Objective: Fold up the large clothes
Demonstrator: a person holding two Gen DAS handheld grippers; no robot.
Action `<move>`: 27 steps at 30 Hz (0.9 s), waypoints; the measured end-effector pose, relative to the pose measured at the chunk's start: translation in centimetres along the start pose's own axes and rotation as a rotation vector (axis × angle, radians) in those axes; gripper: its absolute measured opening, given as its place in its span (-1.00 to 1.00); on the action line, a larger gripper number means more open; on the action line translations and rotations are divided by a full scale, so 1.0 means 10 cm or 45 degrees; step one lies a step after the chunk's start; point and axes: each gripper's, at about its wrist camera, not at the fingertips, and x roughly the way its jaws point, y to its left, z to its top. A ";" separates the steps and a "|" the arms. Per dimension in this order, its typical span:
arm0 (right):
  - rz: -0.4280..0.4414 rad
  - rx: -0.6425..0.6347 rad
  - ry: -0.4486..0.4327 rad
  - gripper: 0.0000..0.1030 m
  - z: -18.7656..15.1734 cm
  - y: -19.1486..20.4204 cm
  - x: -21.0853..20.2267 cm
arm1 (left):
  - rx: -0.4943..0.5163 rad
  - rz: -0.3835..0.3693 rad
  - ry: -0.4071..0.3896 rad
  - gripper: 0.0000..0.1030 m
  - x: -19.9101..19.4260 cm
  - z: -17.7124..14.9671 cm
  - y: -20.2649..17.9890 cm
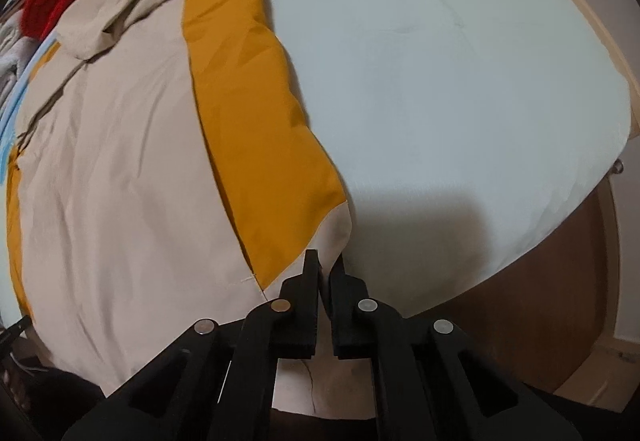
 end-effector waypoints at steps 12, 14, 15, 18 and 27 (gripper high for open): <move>0.299 -0.012 -0.246 -0.95 -0.15 -0.13 -1.15 | 0.239 -0.107 -0.202 -0.97 -1.01 -0.05 -0.30; 0.334 -0.035 -0.280 -0.96 -0.18 -0.14 -1.34 | 0.257 -0.135 -0.219 -0.97 -1.14 -0.12 -0.32; 0.344 -0.044 -0.293 -0.96 -0.21 -0.17 -1.41 | 0.269 -0.146 -0.229 -0.98 -1.20 -0.16 -0.30; 0.362 -0.093 -0.344 -0.96 -0.25 -0.18 -1.62 | 0.288 -0.176 -0.241 -0.98 -1.30 -0.13 -0.30; 0.542 -0.127 -0.456 -0.96 -0.69 -0.53 -2.37 | 0.328 -0.370 -0.311 -0.98 -2.00 -0.53 -0.12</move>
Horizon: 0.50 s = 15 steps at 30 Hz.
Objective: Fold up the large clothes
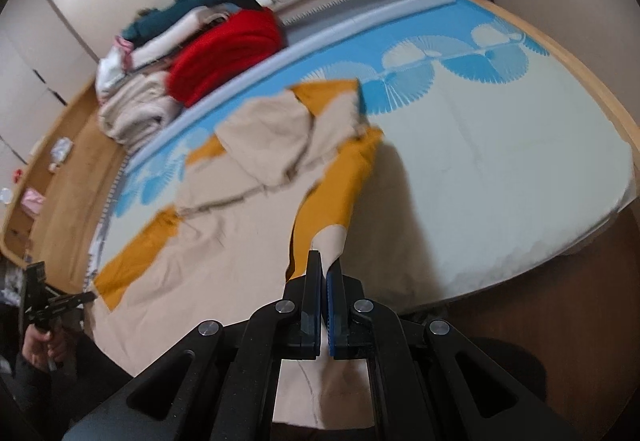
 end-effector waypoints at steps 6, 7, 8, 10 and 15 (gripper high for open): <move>0.048 0.098 -0.095 -0.96 0.27 -0.19 -0.07 | -0.194 -0.066 -0.070 -0.98 0.27 0.52 0.36; 0.046 0.114 -0.096 -0.96 0.36 -0.22 0.03 | -0.205 -0.069 -0.081 -0.98 0.35 0.64 0.41; 0.046 0.133 -0.094 -0.96 0.50 -0.23 0.19 | -0.221 -0.073 -0.095 -0.98 0.48 0.79 0.48; 0.028 0.153 -0.089 -0.96 0.74 -0.24 0.52 | -0.262 -0.075 -0.119 -0.98 0.73 1.07 0.64; -0.040 0.170 -0.080 -0.96 1.47 -0.25 1.51 | -0.357 -0.043 -0.128 -0.98 1.49 1.78 1.07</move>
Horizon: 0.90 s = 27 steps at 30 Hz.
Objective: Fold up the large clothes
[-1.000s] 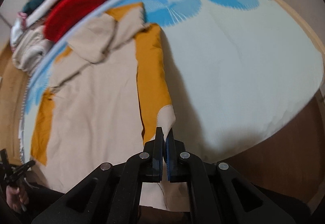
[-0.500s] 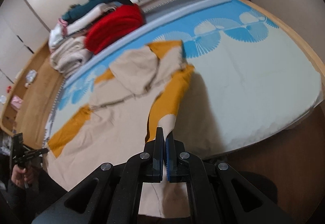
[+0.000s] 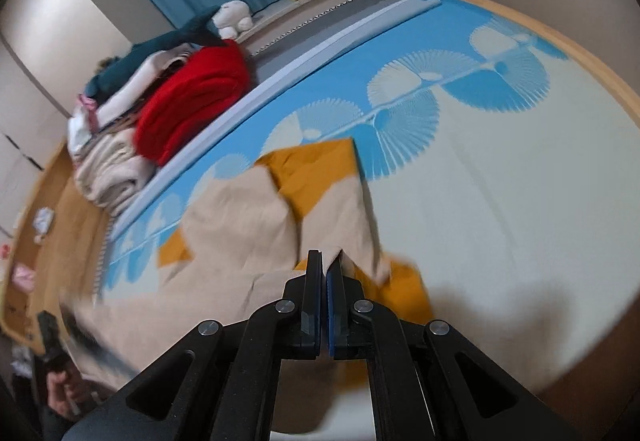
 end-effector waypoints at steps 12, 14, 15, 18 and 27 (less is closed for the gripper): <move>-0.086 0.074 0.358 -0.94 0.69 -0.20 1.77 | -0.158 0.008 0.311 -0.81 0.91 0.63 0.33; -0.066 0.079 0.378 -0.87 0.75 -0.23 1.78 | -0.165 0.029 0.299 -0.60 0.80 0.68 0.35; -0.043 0.117 0.379 -0.85 0.78 -0.27 1.76 | -0.161 0.057 0.268 -0.52 0.73 0.70 0.35; -0.038 0.204 0.335 -0.65 0.84 -0.36 1.65 | -0.245 0.053 0.163 -0.16 0.48 0.73 0.49; -0.145 0.018 0.326 -0.08 0.68 -0.29 1.59 | -0.234 0.174 0.254 -0.13 0.62 0.50 0.52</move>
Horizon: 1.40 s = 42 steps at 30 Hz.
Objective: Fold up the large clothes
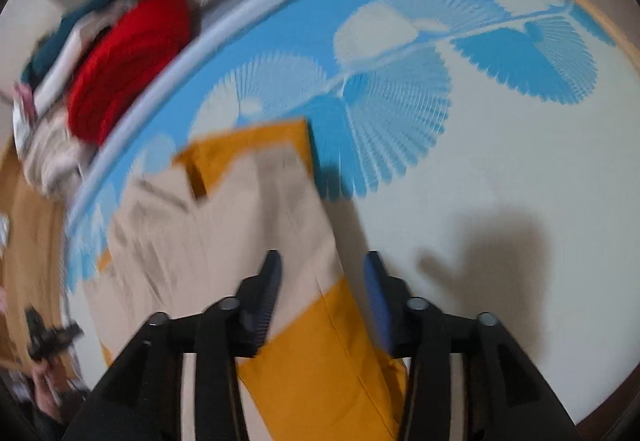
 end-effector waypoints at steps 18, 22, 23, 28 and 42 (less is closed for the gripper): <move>-0.081 -0.141 0.246 -0.08 -0.26 0.02 0.61 | 0.178 0.132 0.058 -0.52 0.53 0.01 -0.30; -0.086 -0.225 0.195 -0.79 -0.26 0.15 0.51 | 0.260 0.120 0.045 -0.95 0.49 0.02 -0.40; -0.086 -0.251 0.165 -0.84 -0.26 0.20 0.43 | 0.280 0.121 0.012 -0.97 0.42 0.03 -0.44; 0.037 -0.222 -0.102 -0.93 -0.12 0.34 -0.21 | 0.236 -0.012 -0.238 -0.98 -0.13 0.19 -0.51; -0.218 -0.212 -0.308 -0.93 0.36 0.72 0.22 | 0.207 0.224 -0.249 -0.97 0.54 0.73 -0.53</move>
